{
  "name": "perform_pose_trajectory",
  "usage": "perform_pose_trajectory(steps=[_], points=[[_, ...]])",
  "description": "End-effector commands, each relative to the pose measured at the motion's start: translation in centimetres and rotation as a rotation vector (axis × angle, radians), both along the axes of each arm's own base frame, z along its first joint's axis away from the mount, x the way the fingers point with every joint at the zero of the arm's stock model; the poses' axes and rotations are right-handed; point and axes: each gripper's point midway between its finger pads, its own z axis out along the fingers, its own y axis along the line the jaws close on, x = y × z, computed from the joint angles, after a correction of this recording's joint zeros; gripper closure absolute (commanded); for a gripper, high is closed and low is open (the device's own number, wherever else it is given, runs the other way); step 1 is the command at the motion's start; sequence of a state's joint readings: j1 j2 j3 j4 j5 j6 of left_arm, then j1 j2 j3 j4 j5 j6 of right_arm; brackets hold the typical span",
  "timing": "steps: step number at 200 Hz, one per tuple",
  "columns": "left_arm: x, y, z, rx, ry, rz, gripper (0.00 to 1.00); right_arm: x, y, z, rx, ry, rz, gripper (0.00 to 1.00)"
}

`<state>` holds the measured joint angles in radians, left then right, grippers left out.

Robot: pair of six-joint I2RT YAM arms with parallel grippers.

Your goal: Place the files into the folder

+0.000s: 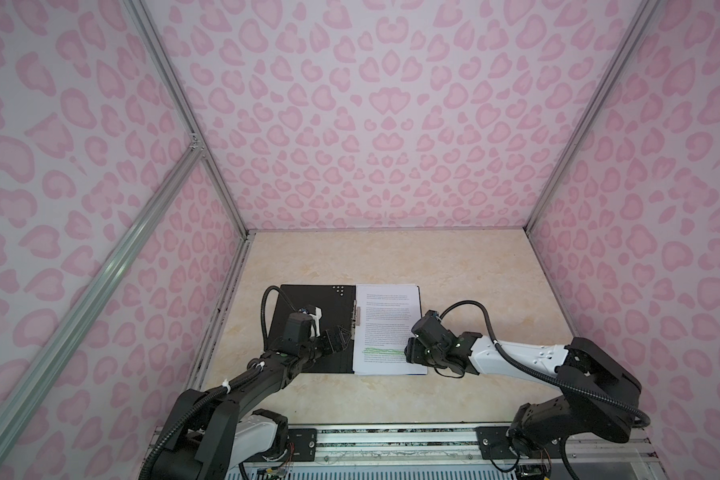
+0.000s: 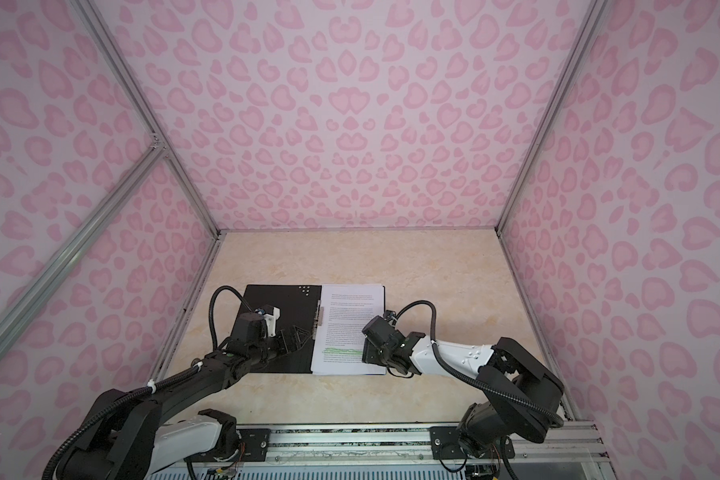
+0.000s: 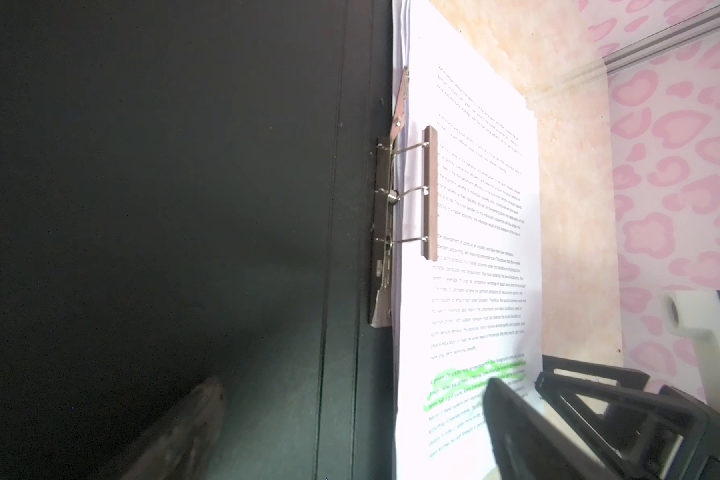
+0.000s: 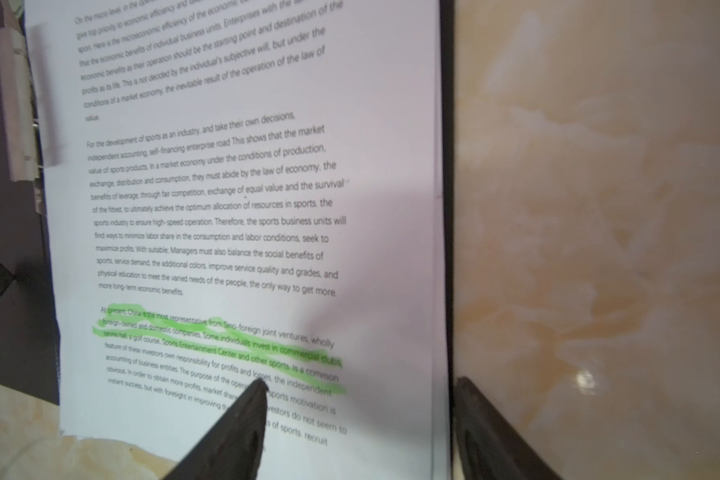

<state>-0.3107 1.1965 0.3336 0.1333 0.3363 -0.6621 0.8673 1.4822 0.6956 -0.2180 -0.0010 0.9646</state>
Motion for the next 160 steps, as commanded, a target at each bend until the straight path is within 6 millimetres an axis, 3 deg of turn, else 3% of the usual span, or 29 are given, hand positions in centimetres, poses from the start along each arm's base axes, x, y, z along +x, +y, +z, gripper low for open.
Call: perform_pose_trajectory(steps=[1, 160], points=[[-2.05, 0.95, -2.24, 0.052, 0.121, 0.014, 0.01, 0.27, 0.23, 0.17, -0.012, -0.017, 0.005, 0.3], [-2.04, 0.97, -2.4, 0.057, 0.128, 0.014, 0.01, 0.13, 0.54, -0.57, -0.105, -0.018, 0.05, 0.31]])
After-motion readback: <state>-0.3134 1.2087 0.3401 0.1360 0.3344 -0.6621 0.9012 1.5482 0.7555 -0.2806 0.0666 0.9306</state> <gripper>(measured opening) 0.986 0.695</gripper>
